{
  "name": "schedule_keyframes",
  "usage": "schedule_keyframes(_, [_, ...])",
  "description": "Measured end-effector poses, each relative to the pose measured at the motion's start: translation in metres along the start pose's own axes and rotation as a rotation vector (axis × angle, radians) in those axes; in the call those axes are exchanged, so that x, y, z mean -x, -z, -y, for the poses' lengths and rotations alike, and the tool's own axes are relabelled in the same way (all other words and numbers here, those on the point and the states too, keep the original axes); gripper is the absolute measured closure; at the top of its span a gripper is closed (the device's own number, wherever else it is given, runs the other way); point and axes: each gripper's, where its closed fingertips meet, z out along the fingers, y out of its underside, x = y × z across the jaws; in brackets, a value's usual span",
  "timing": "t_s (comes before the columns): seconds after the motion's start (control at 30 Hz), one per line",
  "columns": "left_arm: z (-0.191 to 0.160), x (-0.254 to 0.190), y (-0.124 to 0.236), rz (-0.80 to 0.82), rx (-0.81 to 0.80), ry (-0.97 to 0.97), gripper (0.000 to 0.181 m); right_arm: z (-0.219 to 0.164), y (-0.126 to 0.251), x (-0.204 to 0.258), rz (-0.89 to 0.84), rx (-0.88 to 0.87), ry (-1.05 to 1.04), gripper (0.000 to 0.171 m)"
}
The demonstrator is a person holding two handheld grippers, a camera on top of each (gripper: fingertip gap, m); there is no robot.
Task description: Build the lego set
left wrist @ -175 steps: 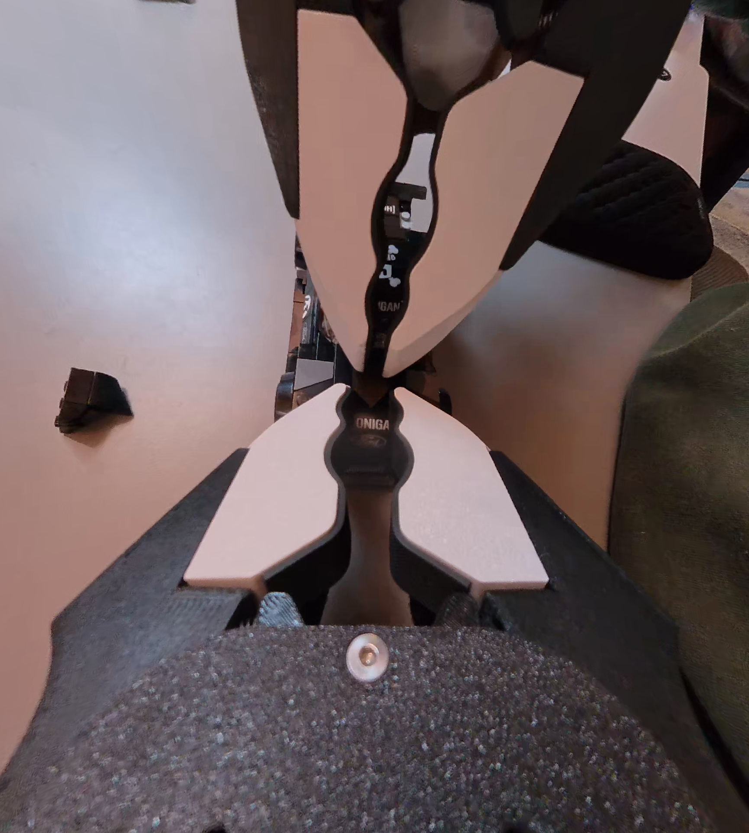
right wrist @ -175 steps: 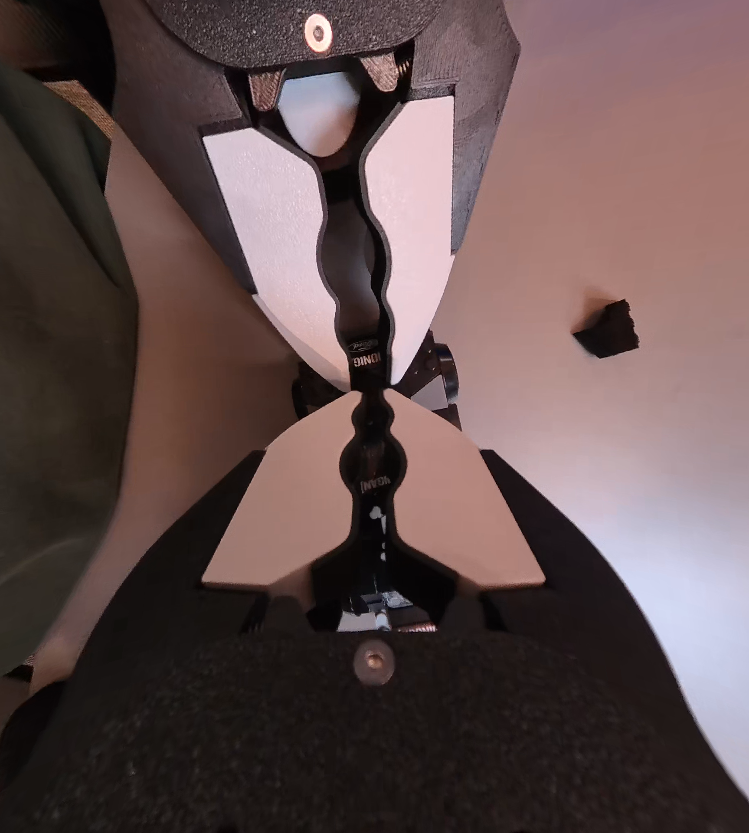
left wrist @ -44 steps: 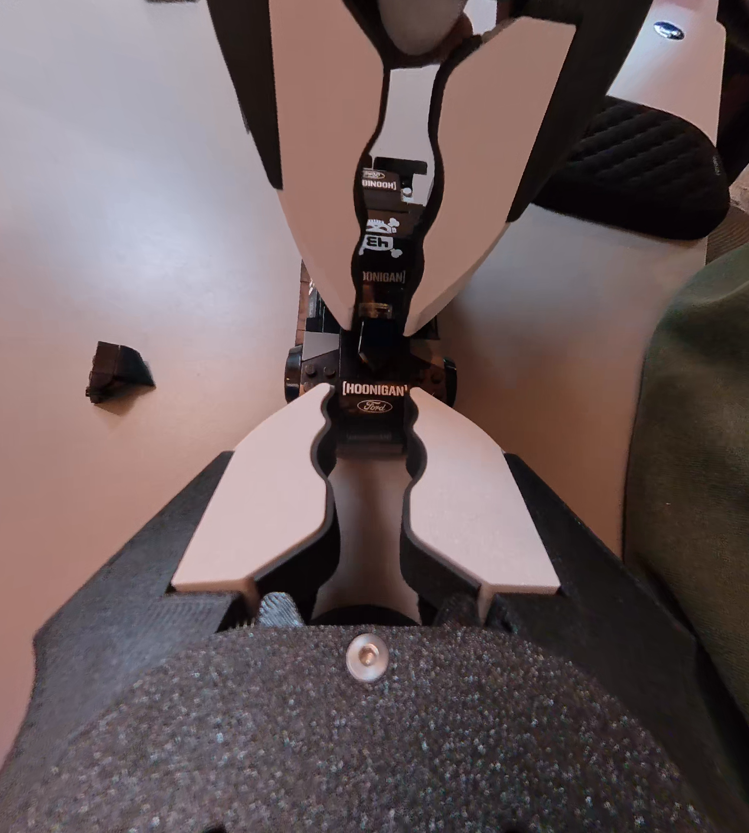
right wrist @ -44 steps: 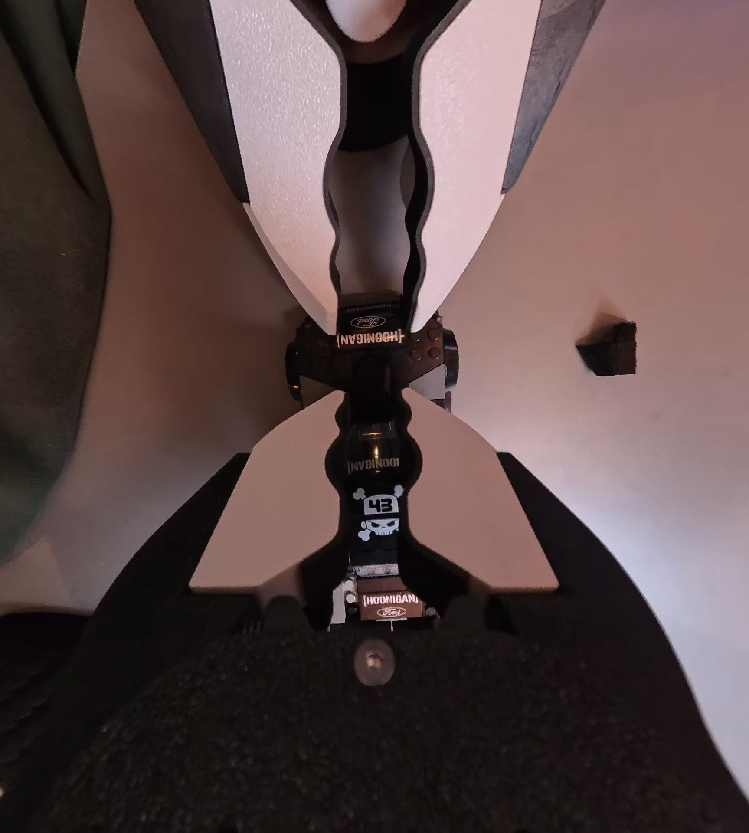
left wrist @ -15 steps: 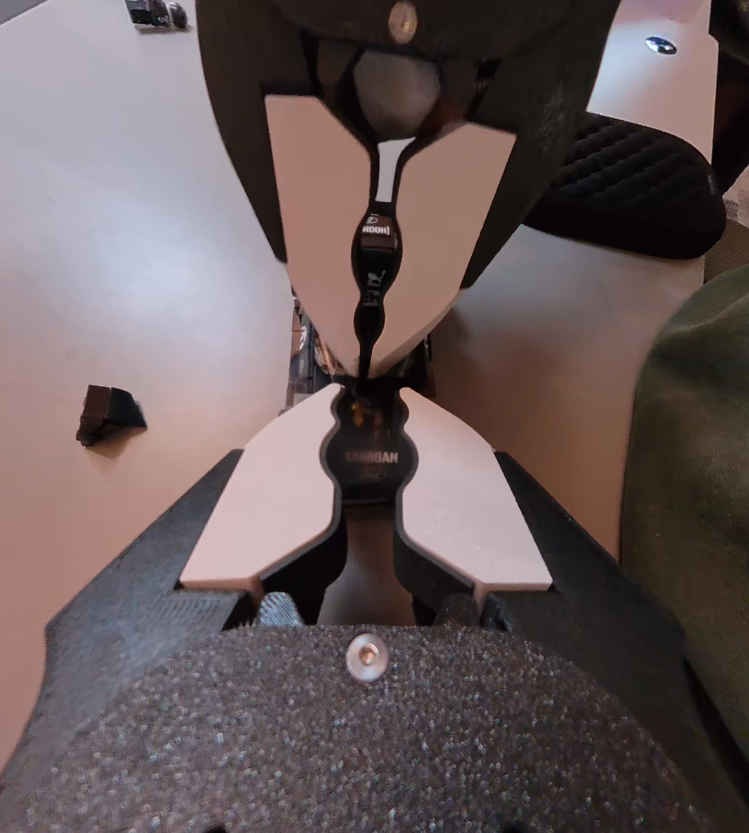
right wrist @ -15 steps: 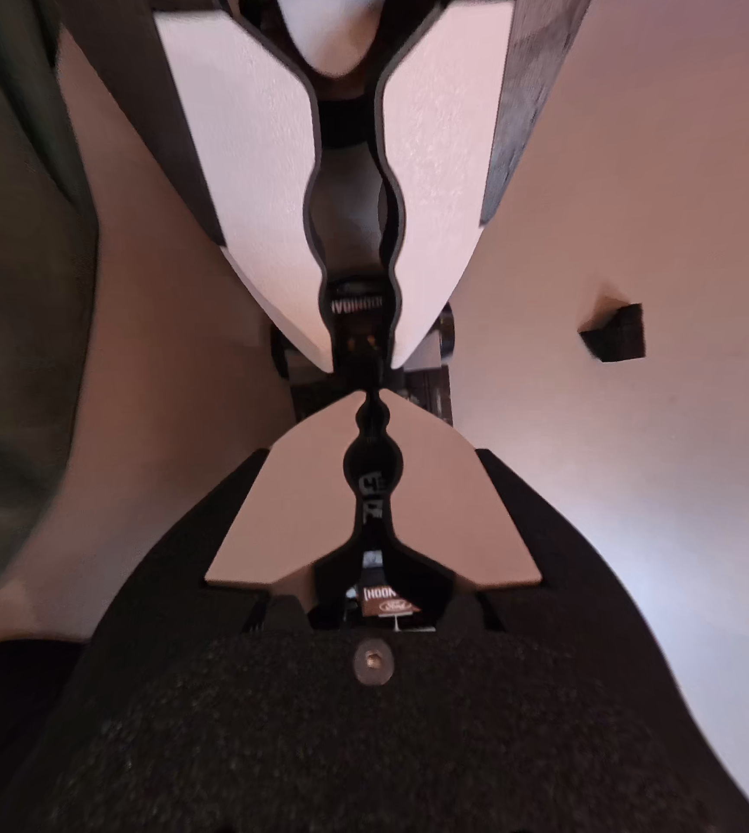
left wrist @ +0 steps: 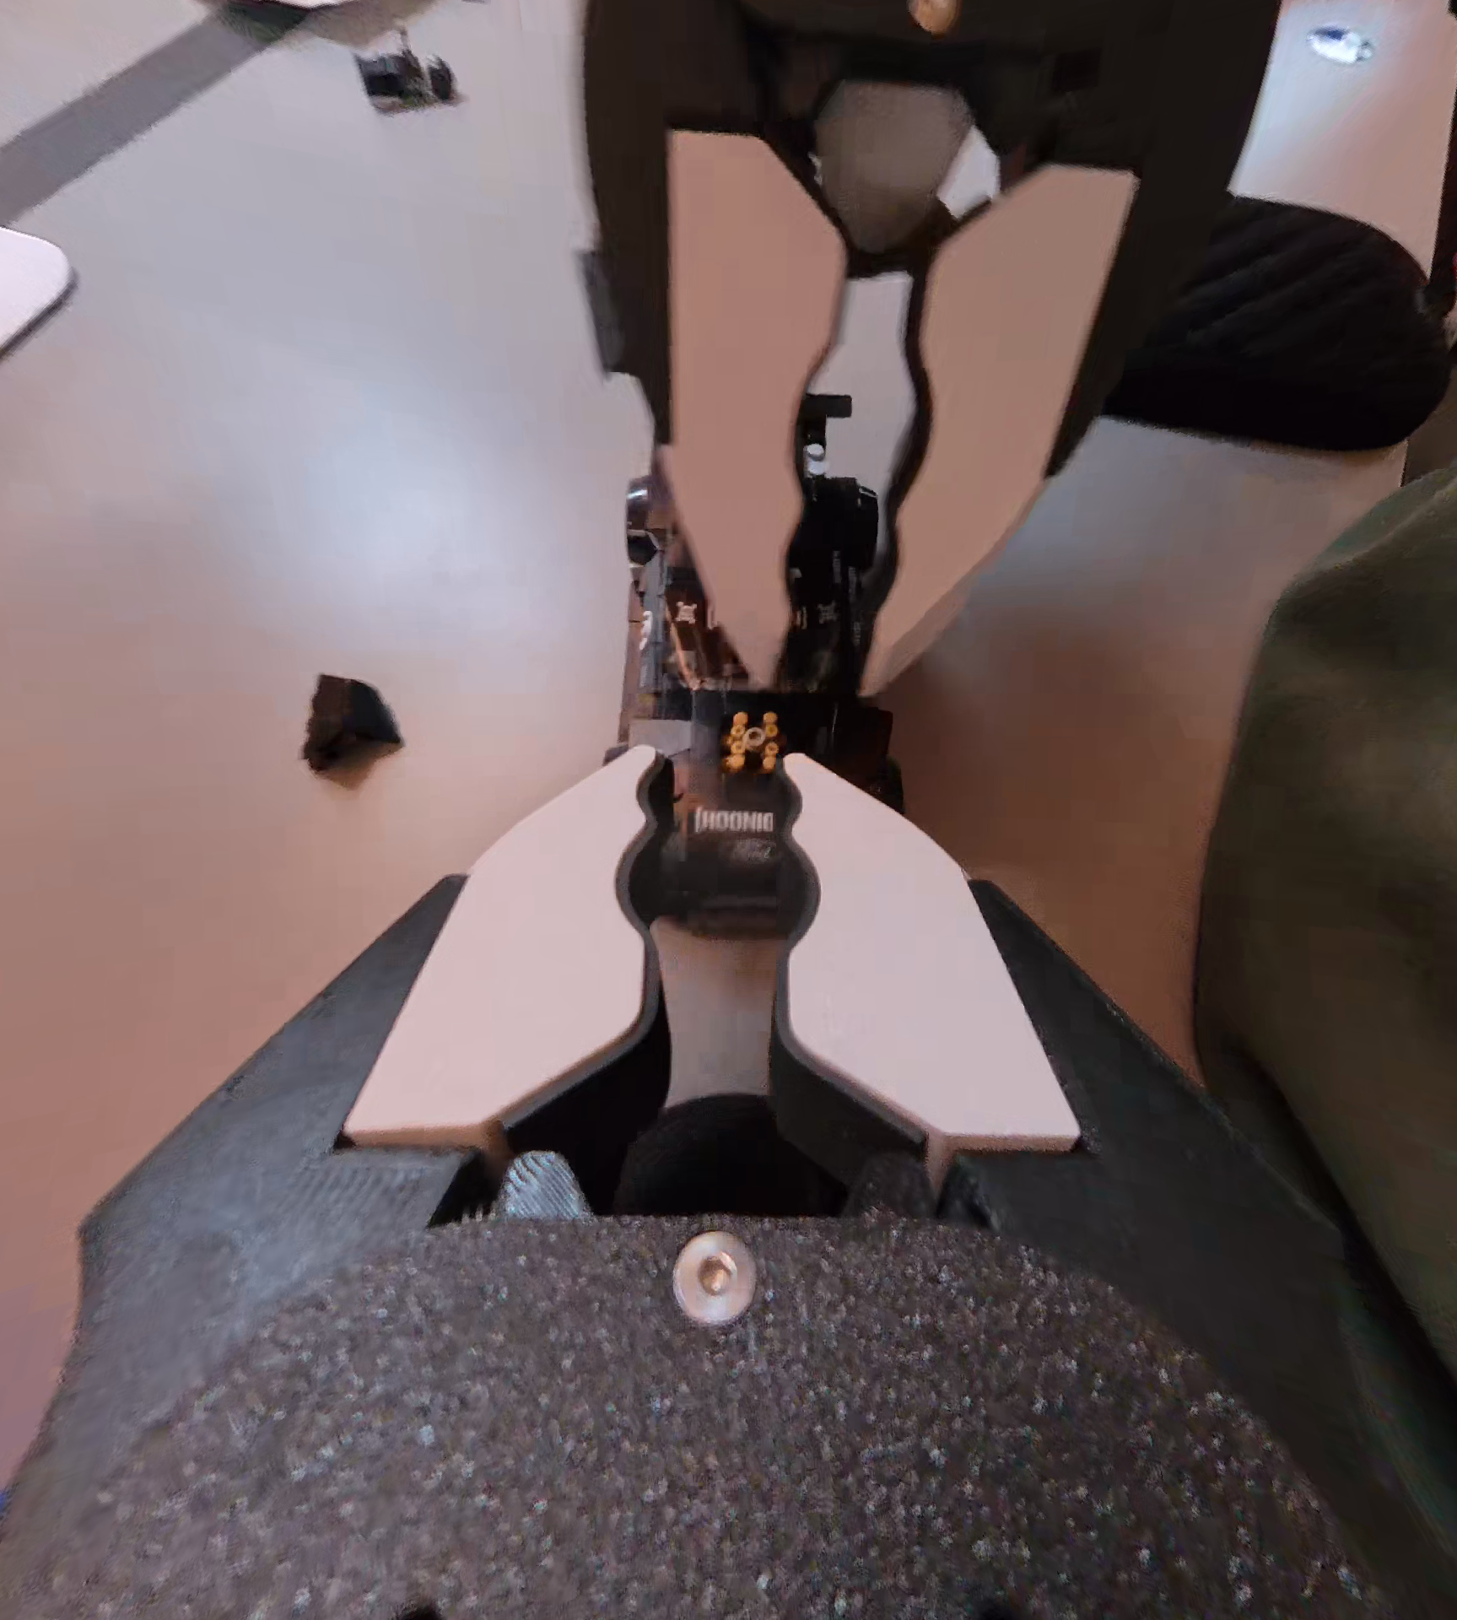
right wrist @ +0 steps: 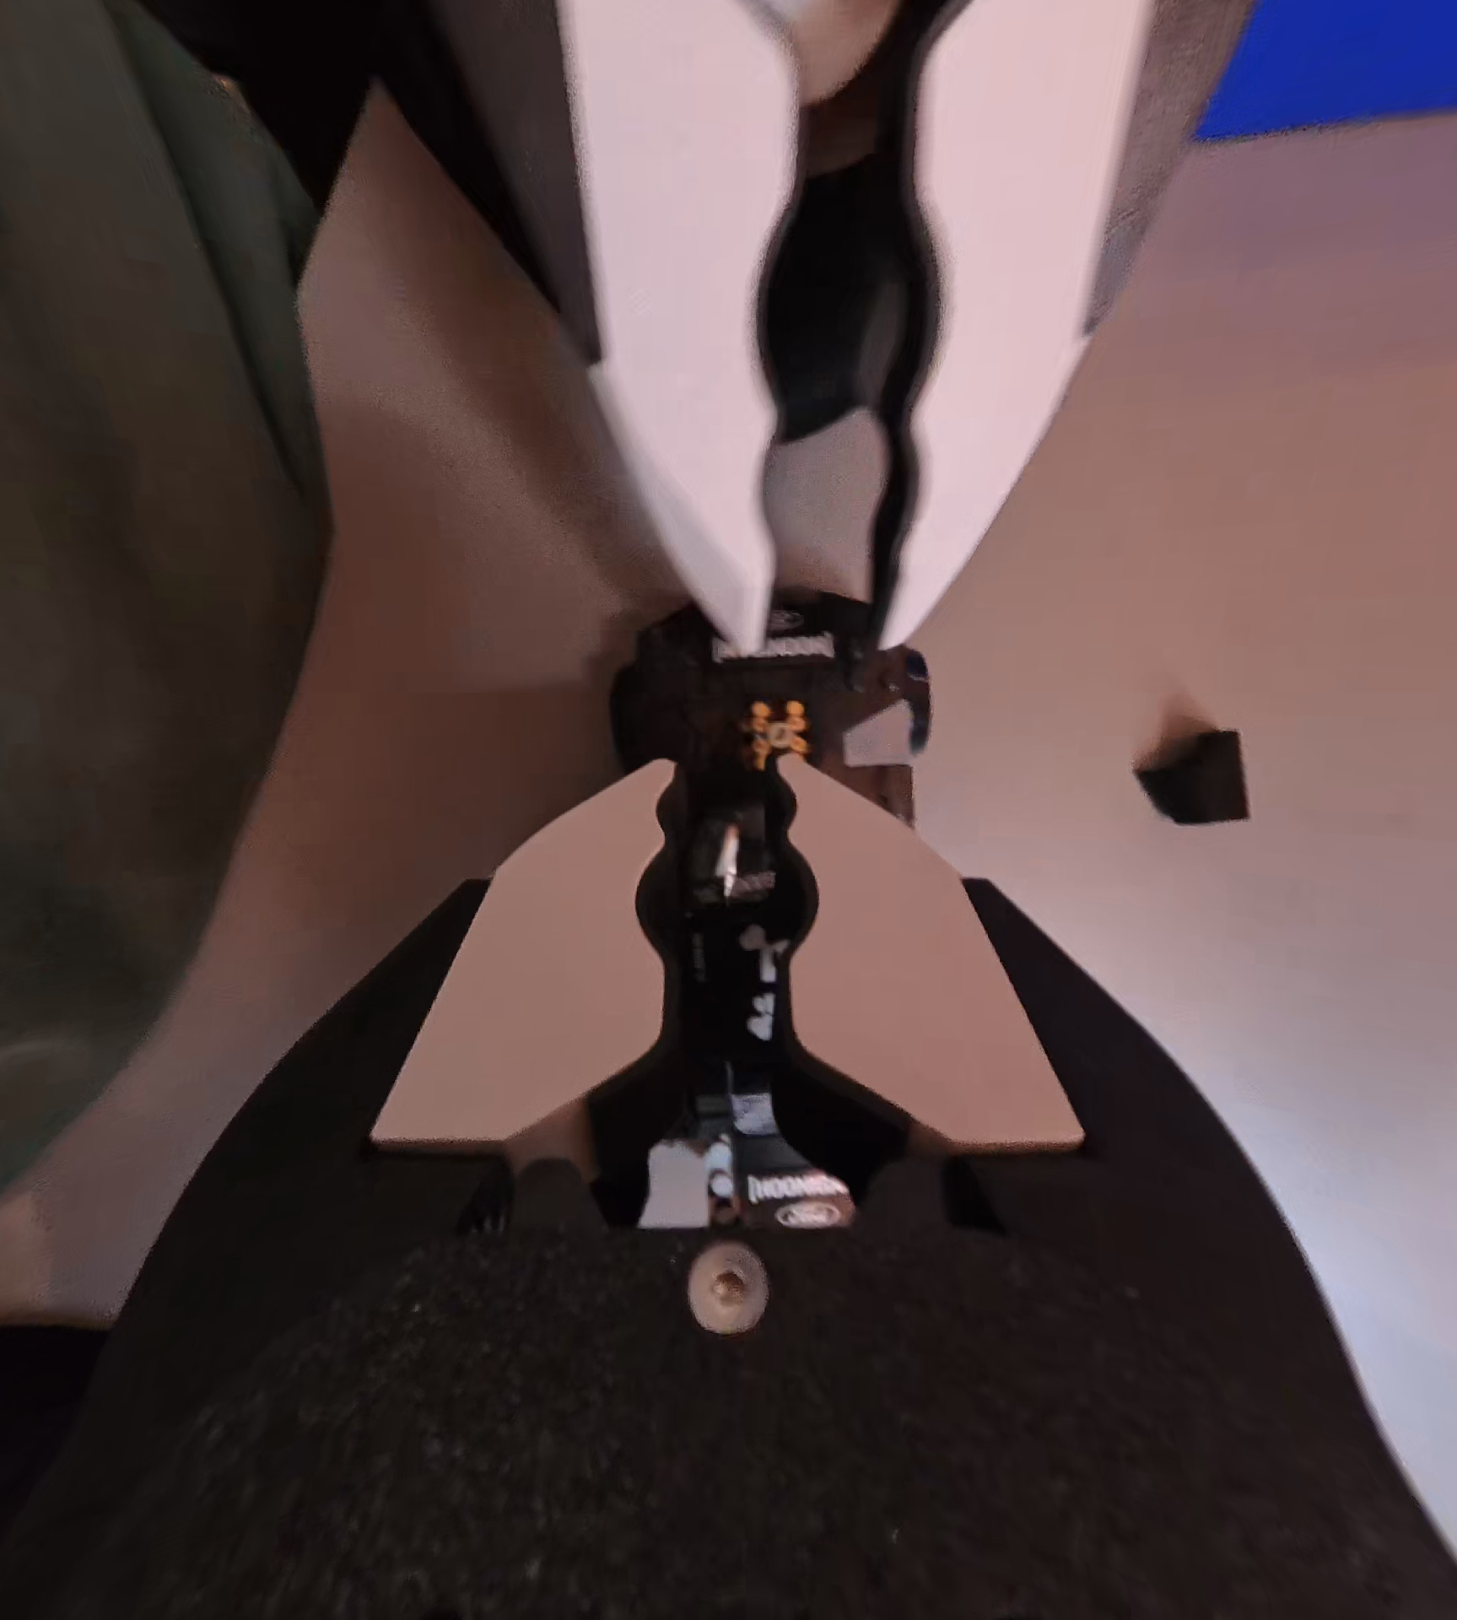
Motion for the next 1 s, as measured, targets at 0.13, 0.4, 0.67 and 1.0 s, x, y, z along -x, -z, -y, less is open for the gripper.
schedule_keyframes(0.13, [-0.006,0.009,0.018,0.041,-0.028,0.035,0.161,-0.005,-0.009,0.011,-0.080,0.003,0.025,0.148])
schedule_keyframes(0.4, [-0.016,0.002,0.011,0.025,-0.011,0.046,0.160,-0.013,-0.010,0.007,-0.137,0.102,0.008,0.149])
schedule_keyframes(0.67, [-0.017,-0.004,0.005,0.012,-0.006,0.034,0.160,-0.010,-0.013,0.007,-0.119,0.171,0.068,0.152])
schedule_keyframes(1.0, [-0.024,-0.013,-0.002,-0.020,0.035,-0.016,0.159,-0.007,-0.010,0.001,-0.130,0.143,0.051,0.165])
